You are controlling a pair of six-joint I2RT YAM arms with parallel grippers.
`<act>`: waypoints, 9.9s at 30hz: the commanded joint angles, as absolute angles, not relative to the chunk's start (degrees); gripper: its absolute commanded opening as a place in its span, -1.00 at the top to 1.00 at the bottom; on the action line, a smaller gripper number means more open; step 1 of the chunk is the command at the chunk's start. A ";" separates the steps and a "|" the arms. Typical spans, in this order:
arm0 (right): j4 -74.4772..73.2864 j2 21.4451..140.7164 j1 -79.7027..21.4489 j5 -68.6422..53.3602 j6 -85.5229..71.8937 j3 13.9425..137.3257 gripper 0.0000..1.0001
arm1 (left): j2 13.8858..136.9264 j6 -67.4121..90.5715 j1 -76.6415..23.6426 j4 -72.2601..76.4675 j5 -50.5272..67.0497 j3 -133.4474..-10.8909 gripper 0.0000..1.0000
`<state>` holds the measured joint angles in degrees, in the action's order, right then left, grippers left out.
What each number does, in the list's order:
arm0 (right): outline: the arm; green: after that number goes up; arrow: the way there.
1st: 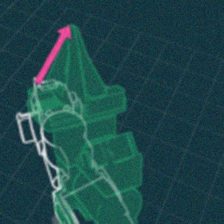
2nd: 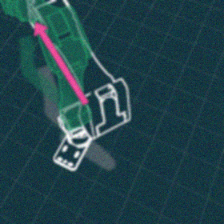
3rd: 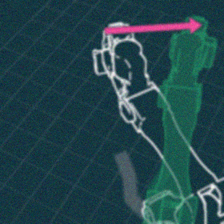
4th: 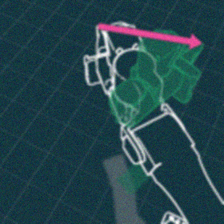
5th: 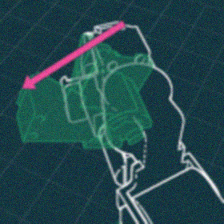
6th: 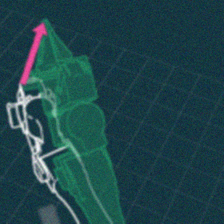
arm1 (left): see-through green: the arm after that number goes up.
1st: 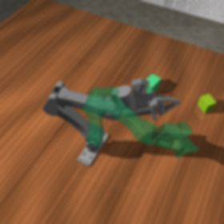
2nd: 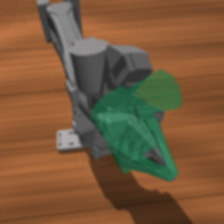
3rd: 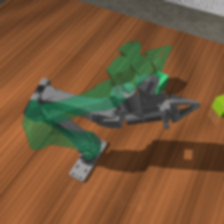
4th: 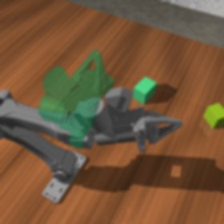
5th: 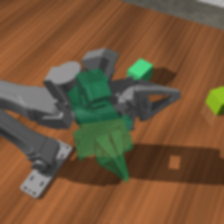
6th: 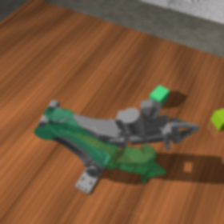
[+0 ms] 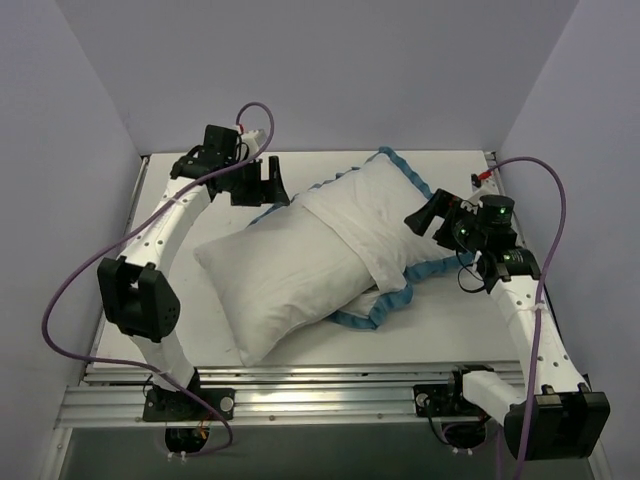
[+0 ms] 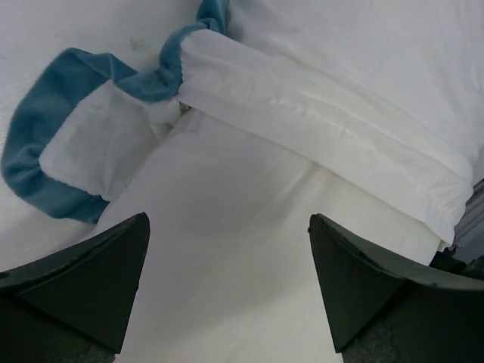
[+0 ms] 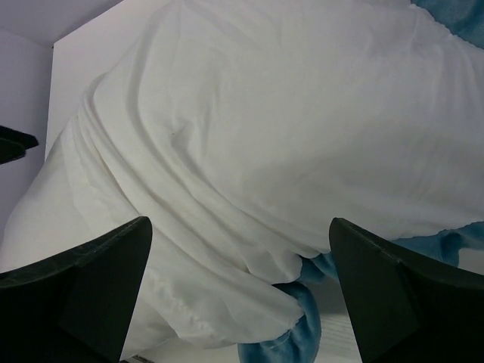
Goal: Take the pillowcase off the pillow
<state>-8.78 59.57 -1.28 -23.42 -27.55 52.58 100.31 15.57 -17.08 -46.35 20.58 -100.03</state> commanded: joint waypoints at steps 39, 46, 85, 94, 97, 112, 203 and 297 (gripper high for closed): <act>-6.24 87.45 -32.60 -6.77 -11.43 83.32 -0.72 | 89.65 -1.58 -32.43 -43.60 9.76 -105.65 0.95; -5.19 89.12 -34.89 -5.27 -10.72 80.42 -0.15 | 89.47 -0.88 -32.78 -42.89 8.26 -104.33 0.95; -14.58 87.54 5.53 3.07 -26.63 87.62 1.00 | 67.07 10.01 -29.97 -54.57 -9.84 -97.14 0.95; -10.21 88.50 5.55 -6.67 -27.60 87.89 1.00 | 62.40 13.18 -26.10 -53.73 -8.89 -87.72 0.95; -7.31 87.89 0.18 -10.62 -26.54 85.10 1.00 | 64.85 14.23 -26.10 -46.00 -4.93 -83.33 0.95; -8.53 74.28 -28.99 -10.55 -28.65 61.54 0.04 | 88.41 25.40 -22.15 -30.06 -3.87 -88.50 0.86; 19.97 64.08 -16.00 -13.72 -34.63 34.79 0.91 | 76.29 3.16 -52.12 -20.03 -23.28 -67.33 0.95; -30.75 67.62 -16.79 12.02 -14.59 93.15 -1.00 | 49.76 16.18 -18.02 -57.20 -24.33 -93.33 -0.88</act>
<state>-25.69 72.95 -17.23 0.62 -16.08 90.48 52.29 17.98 -18.28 -52.07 -20.82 -89.80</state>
